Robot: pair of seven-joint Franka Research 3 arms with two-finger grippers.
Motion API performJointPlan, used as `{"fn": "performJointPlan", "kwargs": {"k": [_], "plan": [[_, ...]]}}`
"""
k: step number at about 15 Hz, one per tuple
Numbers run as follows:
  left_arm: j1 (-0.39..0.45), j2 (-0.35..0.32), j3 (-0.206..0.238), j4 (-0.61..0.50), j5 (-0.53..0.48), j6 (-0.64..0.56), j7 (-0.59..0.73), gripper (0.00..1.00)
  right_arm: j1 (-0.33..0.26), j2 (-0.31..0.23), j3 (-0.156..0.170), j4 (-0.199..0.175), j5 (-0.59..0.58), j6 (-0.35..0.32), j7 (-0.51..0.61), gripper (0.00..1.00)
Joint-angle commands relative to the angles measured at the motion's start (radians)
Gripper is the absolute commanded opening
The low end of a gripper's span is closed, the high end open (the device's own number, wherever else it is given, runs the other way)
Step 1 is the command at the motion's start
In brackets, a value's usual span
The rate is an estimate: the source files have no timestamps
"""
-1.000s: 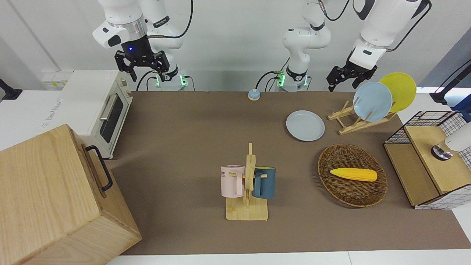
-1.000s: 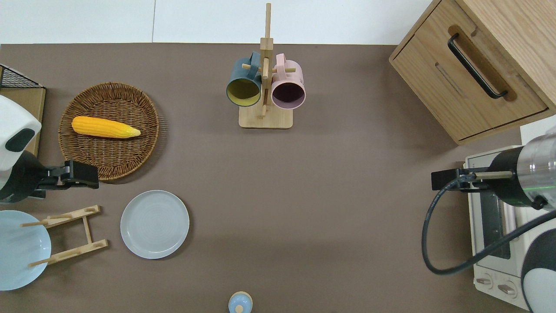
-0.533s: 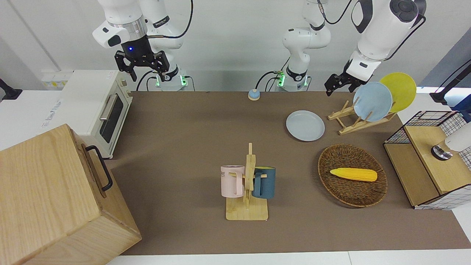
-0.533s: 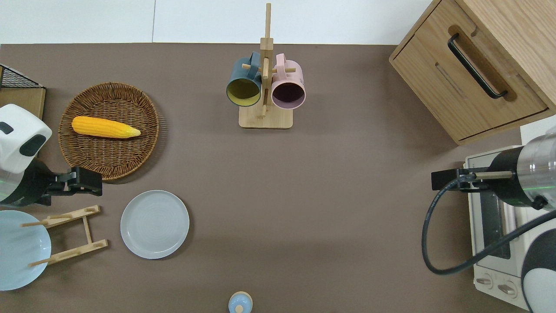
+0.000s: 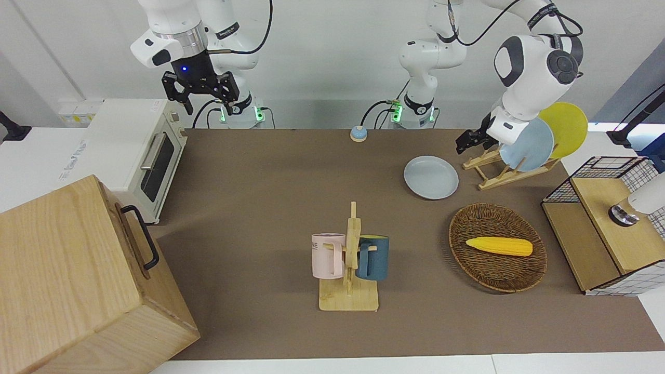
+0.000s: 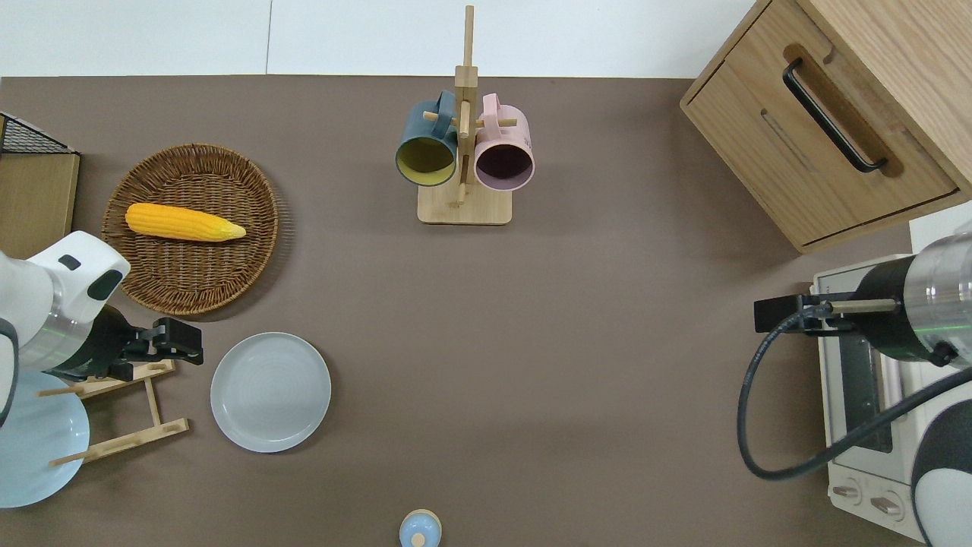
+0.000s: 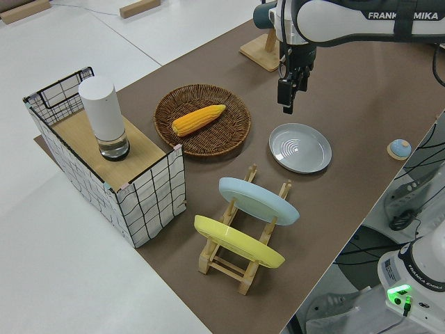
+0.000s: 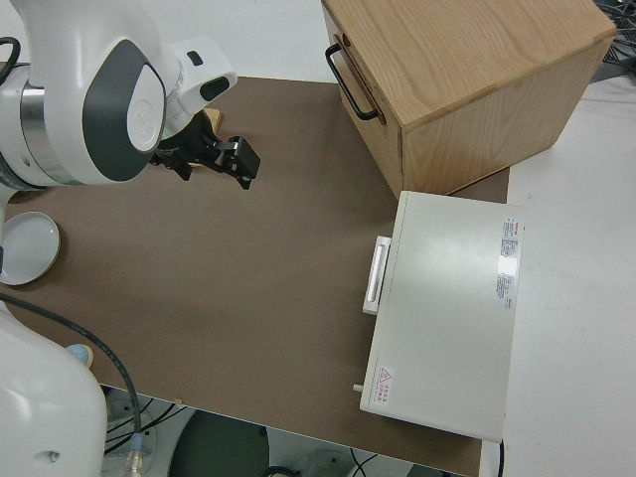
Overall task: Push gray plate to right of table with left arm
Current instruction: 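Move the left gripper down beside the gray plate's edge nearest it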
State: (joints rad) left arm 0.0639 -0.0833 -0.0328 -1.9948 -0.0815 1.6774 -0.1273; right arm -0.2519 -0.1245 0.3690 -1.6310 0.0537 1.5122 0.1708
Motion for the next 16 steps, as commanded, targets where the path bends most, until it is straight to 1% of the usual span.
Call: {"fn": "performJointPlan", "kwargs": {"k": [1, 3, 4, 6, 7, 8, 10, 13, 14, 16], "plan": [[0.016, -0.072, 0.007, -0.153, -0.018, 0.086, 0.021, 0.95, -0.024, -0.027, 0.014, -0.027, 0.021, 0.000, 0.010, 0.996], [0.024, -0.073, 0.017, -0.215, -0.020, 0.125, 0.049, 0.95, -0.024, -0.027, 0.014, -0.027, 0.021, 0.000, 0.012, 0.996], [0.030, -0.076, 0.031, -0.279, -0.029, 0.192, 0.096, 0.95, -0.024, -0.027, 0.014, -0.027, 0.021, 0.000, 0.010, 0.996], [0.033, -0.079, 0.053, -0.349, -0.034, 0.273, 0.144, 0.95, -0.024, -0.027, 0.014, -0.027, 0.021, 0.000, 0.012, 0.996], [0.034, -0.078, 0.054, -0.398, -0.035, 0.325, 0.162, 0.94, -0.024, -0.027, 0.014, -0.027, 0.021, 0.000, 0.010, 0.996], [0.034, -0.075, 0.054, -0.457, -0.049, 0.402, 0.185, 0.91, -0.024, -0.027, 0.014, -0.027, 0.021, -0.001, 0.012, 0.996], [0.033, -0.072, 0.053, -0.522, -0.064, 0.485, 0.216, 0.87, -0.026, -0.027, 0.014, -0.027, 0.021, 0.000, 0.010, 0.996], [0.033, -0.069, 0.051, -0.529, -0.064, 0.502, 0.267, 0.80, -0.024, -0.027, 0.014, -0.027, 0.021, 0.000, 0.010, 0.996], [0.033, -0.066, 0.051, -0.529, -0.064, 0.510, 0.290, 0.79, -0.024, -0.027, 0.014, -0.027, 0.021, -0.001, 0.012, 0.996], [0.033, -0.059, 0.050, -0.532, -0.064, 0.521, 0.293, 0.78, -0.024, -0.027, 0.014, -0.027, 0.021, 0.000, 0.010, 0.996]]}}
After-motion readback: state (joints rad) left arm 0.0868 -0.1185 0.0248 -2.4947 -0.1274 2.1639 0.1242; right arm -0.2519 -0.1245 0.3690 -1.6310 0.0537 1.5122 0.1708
